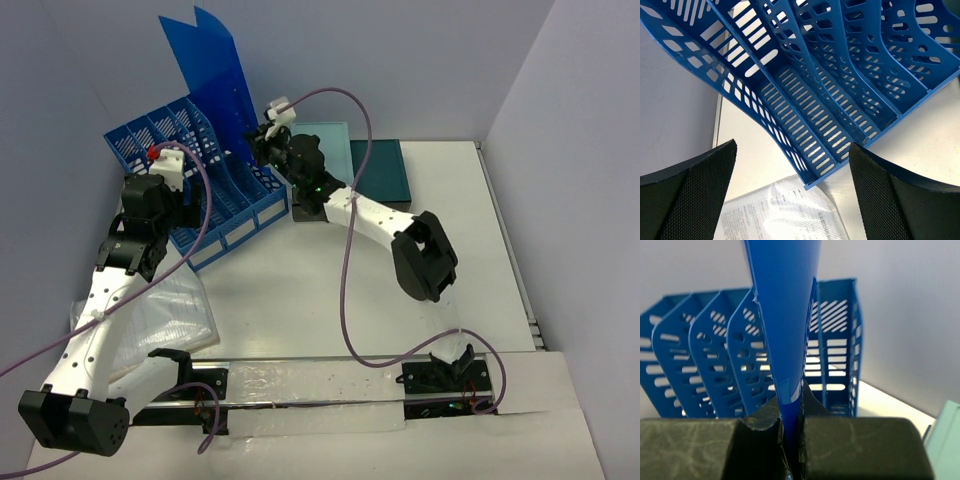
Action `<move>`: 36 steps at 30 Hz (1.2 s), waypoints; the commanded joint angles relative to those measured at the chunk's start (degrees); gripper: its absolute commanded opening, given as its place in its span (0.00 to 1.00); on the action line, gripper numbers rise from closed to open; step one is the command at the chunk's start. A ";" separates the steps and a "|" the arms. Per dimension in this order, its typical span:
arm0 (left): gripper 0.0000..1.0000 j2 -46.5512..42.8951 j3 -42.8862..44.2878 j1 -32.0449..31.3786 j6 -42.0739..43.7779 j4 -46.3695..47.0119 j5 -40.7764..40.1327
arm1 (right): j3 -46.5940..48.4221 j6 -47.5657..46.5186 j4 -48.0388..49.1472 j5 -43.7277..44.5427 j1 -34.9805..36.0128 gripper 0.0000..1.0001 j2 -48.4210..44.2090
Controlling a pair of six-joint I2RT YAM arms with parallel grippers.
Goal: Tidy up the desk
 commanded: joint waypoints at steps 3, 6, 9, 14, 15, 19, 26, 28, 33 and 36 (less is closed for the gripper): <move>0.99 -0.78 0.35 0.48 -0.13 2.18 0.40 | 2.94 -2.40 4.70 1.59 1.07 0.09 4.45; 0.99 -0.93 0.26 0.48 0.03 2.01 0.48 | 4.76 -2.87 2.90 1.11 1.08 0.39 7.08; 0.99 -0.96 0.09 0.48 0.55 1.91 0.23 | 3.77 -3.46 3.17 0.85 1.14 0.60 7.05; 0.99 -0.94 -0.12 0.48 0.80 2.09 0.38 | 1.99 -3.67 3.27 1.25 1.13 0.63 4.18; 0.99 -0.93 -0.19 0.48 0.73 2.09 0.68 | 1.76 -3.66 3.21 1.20 1.07 0.63 2.87; 0.99 -1.07 -0.57 0.48 0.71 2.26 1.00 | 2.13 -6.10 2.86 1.20 1.03 0.63 -0.18; 0.99 -1.60 -0.54 0.48 1.10 1.76 0.65 | 19.81 -8.27 -10.79 0.75 1.15 0.63 3.42; 0.99 -1.84 -0.66 0.48 1.18 1.74 0.50 | 25.15 -7.88 -14.36 0.62 1.04 0.63 6.43; 0.99 -2.08 -0.87 0.48 1.44 1.56 0.55 | 32.47 -9.10 -18.56 0.85 0.55 0.52 11.22; 0.98 -1.99 -0.99 0.48 1.71 1.56 0.74 | 31.92 -9.87 -18.17 0.83 0.55 0.46 10.98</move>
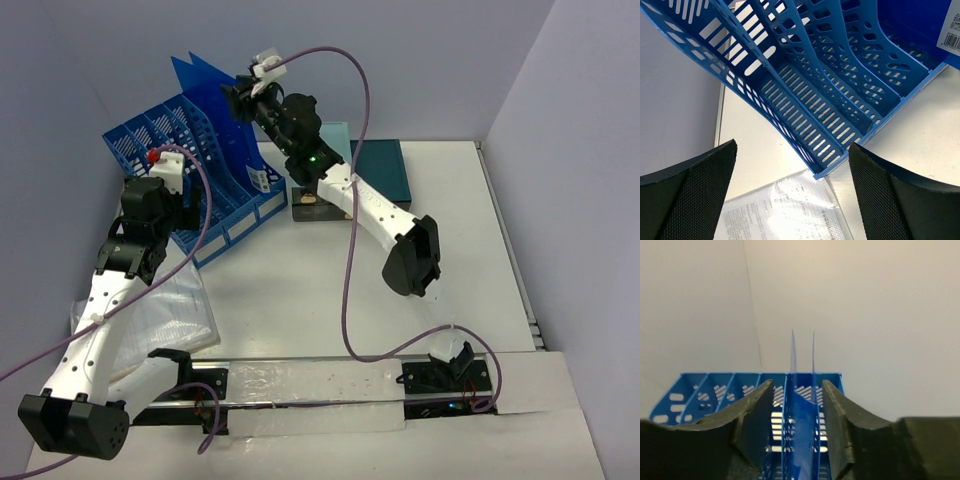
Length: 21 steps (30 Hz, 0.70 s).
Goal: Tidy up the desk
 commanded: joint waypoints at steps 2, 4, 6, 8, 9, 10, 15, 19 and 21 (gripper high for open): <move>0.98 -0.96 0.03 0.37 0.91 1.48 0.86 | 0.57 -2.24 -4.49 -0.14 -0.46 0.41 3.27; 0.98 -0.98 0.06 0.37 0.82 1.32 1.02 | 1.56 -2.98 -5.22 -0.24 -0.48 0.39 3.50; 0.98 -1.11 0.06 0.37 0.94 1.15 1.11 | 2.09 -3.40 -6.23 -0.34 -0.48 0.40 3.60; 0.98 -1.27 -0.07 0.37 1.02 1.08 0.94 | 1.71 -3.53 -6.47 -0.37 -0.48 0.28 3.30; 0.98 -1.34 -0.18 0.37 1.08 1.01 0.94 | 1.53 -3.32 -6.29 -0.38 -0.48 0.13 3.06; 0.98 -1.34 -0.12 0.37 1.08 1.03 0.96 | 1.36 -3.23 -6.08 -0.38 -0.48 0.04 2.93; 0.98 -1.53 -0.41 0.37 0.99 0.66 1.56 | -3.64 -4.49 -1.56 -2.69 -0.08 0.00 -0.02; 0.98 -1.76 -1.35 0.37 0.99 0.92 1.73 | -6.23 -6.23 1.61 -2.93 1.20 0.00 -3.20; 0.98 -1.87 -1.44 0.37 0.91 0.91 2.01 | -8.92 -6.11 5.08 -3.27 1.56 0.00 -5.58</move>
